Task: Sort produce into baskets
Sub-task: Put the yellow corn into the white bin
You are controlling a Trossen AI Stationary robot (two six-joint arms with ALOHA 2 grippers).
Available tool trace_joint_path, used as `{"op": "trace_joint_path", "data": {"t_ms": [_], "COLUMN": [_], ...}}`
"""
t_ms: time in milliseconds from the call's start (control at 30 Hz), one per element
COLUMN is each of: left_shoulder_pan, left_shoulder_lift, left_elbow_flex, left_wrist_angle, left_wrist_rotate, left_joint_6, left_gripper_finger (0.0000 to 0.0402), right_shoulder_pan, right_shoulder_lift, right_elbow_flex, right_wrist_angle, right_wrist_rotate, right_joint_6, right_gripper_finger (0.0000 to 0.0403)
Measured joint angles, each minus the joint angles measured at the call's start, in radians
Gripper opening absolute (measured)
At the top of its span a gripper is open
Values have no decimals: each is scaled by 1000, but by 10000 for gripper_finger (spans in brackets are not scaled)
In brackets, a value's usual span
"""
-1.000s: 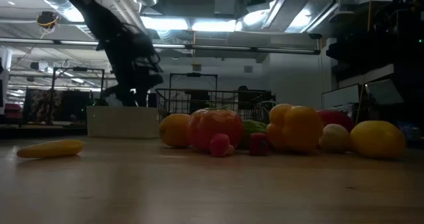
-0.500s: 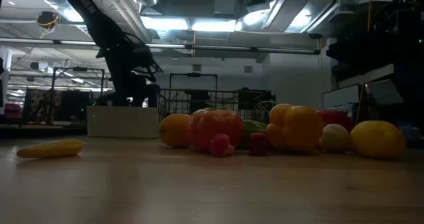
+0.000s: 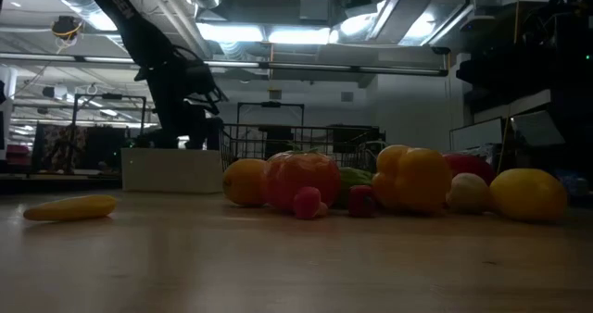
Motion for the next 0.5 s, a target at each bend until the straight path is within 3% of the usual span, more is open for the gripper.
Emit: {"op": "trace_joint_path", "data": {"t_ms": [200, 500], "left_shoulder_pan": [0, 0], "left_shoulder_lift": [0, -54], "left_elbow_flex": [0, 0], "left_wrist_angle": [2, 9], "left_wrist_rotate": [0, 8], "left_joint_6": [1, 93], "left_gripper_finger": [240, 242], "right_shoulder_pan": [0, 0], "right_shoulder_lift": [0, 0], "right_elbow_flex": [0, 0], "right_wrist_angle": [0, 0], "right_wrist_rotate": [0, 0], "right_joint_6": [0, 0], "right_gripper_finger": [138, 138]}}
